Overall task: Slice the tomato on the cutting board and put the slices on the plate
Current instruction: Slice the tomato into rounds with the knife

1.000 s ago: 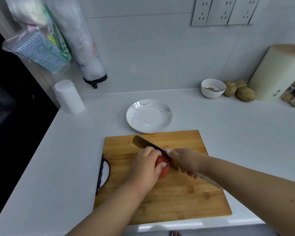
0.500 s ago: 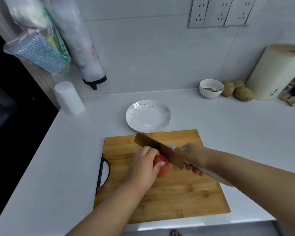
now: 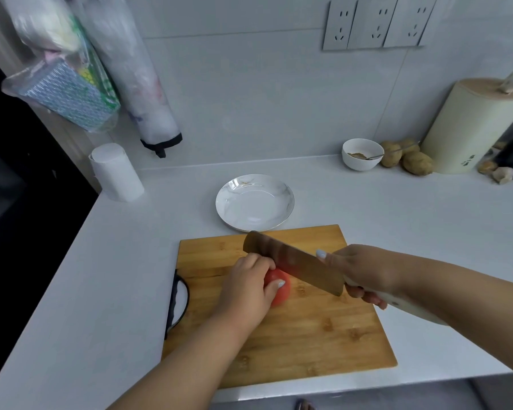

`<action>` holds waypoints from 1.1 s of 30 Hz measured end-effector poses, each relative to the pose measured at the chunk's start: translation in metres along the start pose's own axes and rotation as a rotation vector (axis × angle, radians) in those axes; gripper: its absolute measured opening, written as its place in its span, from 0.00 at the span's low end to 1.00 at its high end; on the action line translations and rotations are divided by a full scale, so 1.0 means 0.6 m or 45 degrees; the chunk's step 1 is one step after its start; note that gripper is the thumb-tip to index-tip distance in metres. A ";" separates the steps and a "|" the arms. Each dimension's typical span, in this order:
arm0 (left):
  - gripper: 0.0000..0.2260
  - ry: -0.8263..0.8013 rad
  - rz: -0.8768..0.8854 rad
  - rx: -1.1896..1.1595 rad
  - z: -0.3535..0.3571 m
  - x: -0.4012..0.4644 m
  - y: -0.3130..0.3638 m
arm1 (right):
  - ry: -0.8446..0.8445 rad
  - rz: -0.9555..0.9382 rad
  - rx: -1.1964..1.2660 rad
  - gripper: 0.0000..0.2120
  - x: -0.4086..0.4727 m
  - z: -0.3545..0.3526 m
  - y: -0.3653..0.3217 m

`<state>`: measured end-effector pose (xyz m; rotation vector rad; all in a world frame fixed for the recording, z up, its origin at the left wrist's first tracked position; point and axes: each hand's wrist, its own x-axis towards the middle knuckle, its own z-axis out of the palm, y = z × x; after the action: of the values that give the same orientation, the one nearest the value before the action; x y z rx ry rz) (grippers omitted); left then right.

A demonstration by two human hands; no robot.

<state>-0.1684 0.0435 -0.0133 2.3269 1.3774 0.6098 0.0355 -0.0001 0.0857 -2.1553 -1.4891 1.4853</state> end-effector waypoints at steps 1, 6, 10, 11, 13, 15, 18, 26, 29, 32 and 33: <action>0.13 0.001 0.000 0.004 0.000 0.000 0.000 | -0.003 0.001 -0.002 0.32 0.000 0.001 0.000; 0.13 -0.002 0.010 0.006 0.000 0.001 -0.001 | -0.007 0.032 0.031 0.32 0.010 0.007 -0.008; 0.13 -0.008 0.010 -0.006 0.001 0.001 -0.001 | -0.030 0.006 0.025 0.28 0.031 0.020 -0.034; 0.13 -0.009 0.007 -0.007 0.001 0.001 -0.001 | -0.039 -0.006 0.013 0.27 0.036 0.025 -0.041; 0.13 -0.007 0.005 -0.009 0.001 0.001 0.000 | -0.055 -0.025 -0.002 0.26 0.047 0.035 -0.050; 0.13 -0.005 0.005 -0.005 0.002 0.001 -0.001 | -0.066 -0.026 -0.004 0.26 0.053 0.040 -0.050; 0.12 0.011 0.022 -0.004 0.004 0.000 -0.003 | -0.049 0.003 -0.032 0.29 0.052 0.034 -0.031; 0.12 0.006 0.036 -0.013 0.003 0.002 -0.005 | -0.034 0.101 -0.063 0.32 0.050 0.031 0.011; 0.12 0.001 0.041 -0.012 0.003 0.001 -0.003 | -0.049 0.079 -0.101 0.33 0.069 0.051 -0.008; 0.12 0.011 0.038 -0.014 0.003 0.002 -0.003 | -0.070 0.053 -0.150 0.36 0.087 0.065 -0.023; 0.12 0.013 0.035 -0.014 0.003 0.002 -0.004 | -0.067 0.039 -0.153 0.35 0.091 0.067 -0.022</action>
<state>-0.1684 0.0457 -0.0157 2.3408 1.3445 0.6364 -0.0023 0.0327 0.0382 -2.2325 -1.6087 1.5099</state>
